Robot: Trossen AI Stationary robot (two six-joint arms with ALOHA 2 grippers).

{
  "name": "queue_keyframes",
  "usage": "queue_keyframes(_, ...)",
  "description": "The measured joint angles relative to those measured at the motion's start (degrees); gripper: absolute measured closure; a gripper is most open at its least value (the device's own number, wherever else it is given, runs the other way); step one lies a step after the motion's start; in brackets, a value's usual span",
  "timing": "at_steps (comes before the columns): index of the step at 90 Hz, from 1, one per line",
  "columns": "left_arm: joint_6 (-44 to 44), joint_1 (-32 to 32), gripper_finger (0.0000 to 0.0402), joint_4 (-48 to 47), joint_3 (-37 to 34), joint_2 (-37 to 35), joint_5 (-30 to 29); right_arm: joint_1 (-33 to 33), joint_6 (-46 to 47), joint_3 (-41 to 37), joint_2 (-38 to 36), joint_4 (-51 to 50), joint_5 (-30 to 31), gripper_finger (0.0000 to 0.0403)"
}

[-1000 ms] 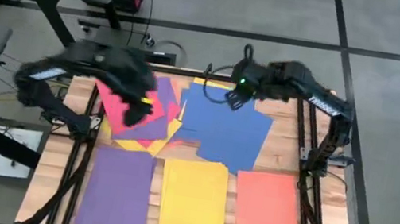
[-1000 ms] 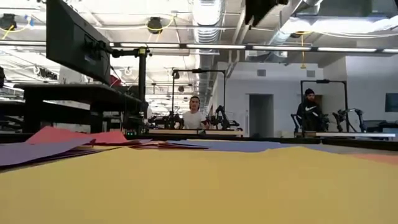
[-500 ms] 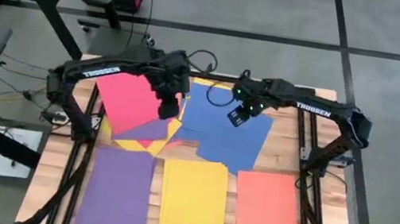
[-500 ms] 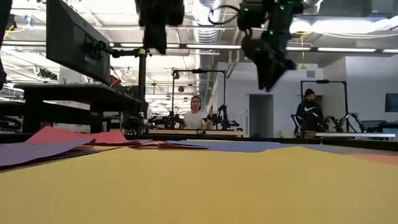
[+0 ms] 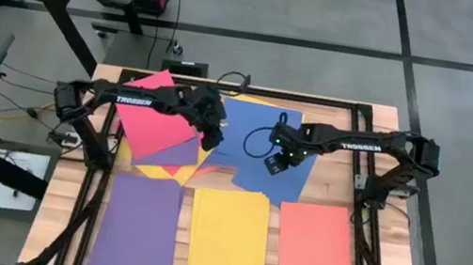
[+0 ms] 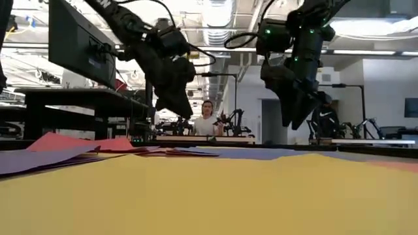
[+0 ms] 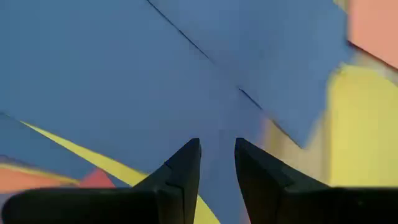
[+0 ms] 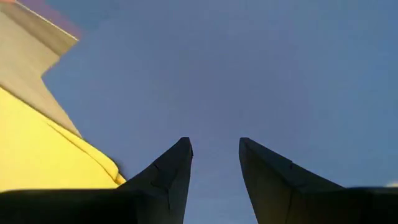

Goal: Organize paper
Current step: Move the blue paper to the top right of the table

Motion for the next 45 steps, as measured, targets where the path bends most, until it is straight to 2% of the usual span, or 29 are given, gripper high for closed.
queue_keyframes(15,1.01,-1.68,0.0320,1.60,3.30,7.75,-0.46,-0.03,-1.19,-0.76,0.03,0.53,-0.08,0.0276)
queue_keyframes(28,1.58,-1.74,0.0320,-5.97,8.57,15.26,-0.81,0.11,-2.32,-0.89,0.03,0.42,-1.10,0.0276)
queue_keyframes(45,3.38,-1.70,0.0320,-12.62,10.99,17.35,-0.58,0.32,-5.25,-4.98,0.00,6.75,-1.92,0.0276)
